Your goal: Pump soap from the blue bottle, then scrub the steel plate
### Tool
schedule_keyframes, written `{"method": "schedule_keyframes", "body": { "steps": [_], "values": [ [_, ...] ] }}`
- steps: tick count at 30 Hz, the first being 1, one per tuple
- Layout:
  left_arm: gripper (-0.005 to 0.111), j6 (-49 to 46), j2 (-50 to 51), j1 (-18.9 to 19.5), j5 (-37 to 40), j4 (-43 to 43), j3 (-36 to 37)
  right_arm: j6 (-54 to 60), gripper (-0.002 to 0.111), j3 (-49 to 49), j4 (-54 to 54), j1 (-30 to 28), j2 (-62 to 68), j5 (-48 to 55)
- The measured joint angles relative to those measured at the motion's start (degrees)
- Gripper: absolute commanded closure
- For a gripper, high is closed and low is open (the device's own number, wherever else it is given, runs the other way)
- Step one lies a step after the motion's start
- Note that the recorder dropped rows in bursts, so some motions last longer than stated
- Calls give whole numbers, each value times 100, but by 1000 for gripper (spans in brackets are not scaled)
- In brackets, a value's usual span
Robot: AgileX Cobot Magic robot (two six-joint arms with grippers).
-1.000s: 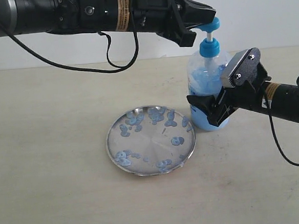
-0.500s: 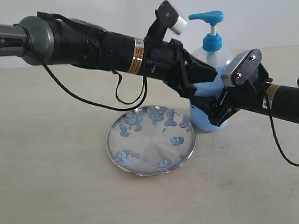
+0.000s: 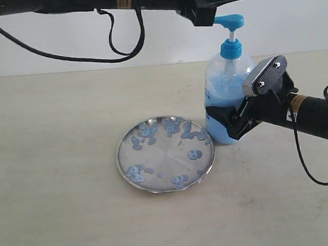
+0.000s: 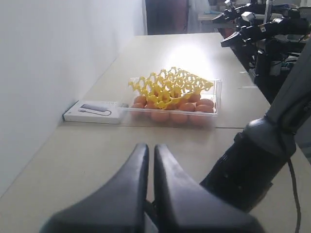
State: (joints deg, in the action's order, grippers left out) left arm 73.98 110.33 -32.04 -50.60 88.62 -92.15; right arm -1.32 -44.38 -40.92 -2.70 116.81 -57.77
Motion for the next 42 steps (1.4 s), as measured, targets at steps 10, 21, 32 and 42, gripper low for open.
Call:
{"method": "schedule_keyframes", "body": {
  "steps": [10, 21, 32, 42],
  "values": [
    [102, -1883, -1565, 361, 2232, -2512, 2603, -53, 3, 0, 443, 0, 26, 131],
    [102, -8959, -4400, 1233, 2442, -10805, 6146, -380, 3, 43, 354, 0, -502, 92],
    [102, -10565, -7427, 1303, 2969, -12314, 7464, -4445, 68, 57, -1766, 0, -4559, 3230],
    [102, -13227, -10465, 1303, 2838, -15251, 8433, -10073, 107, 1445, -5336, 0, -8962, 3994]
  ]
}}
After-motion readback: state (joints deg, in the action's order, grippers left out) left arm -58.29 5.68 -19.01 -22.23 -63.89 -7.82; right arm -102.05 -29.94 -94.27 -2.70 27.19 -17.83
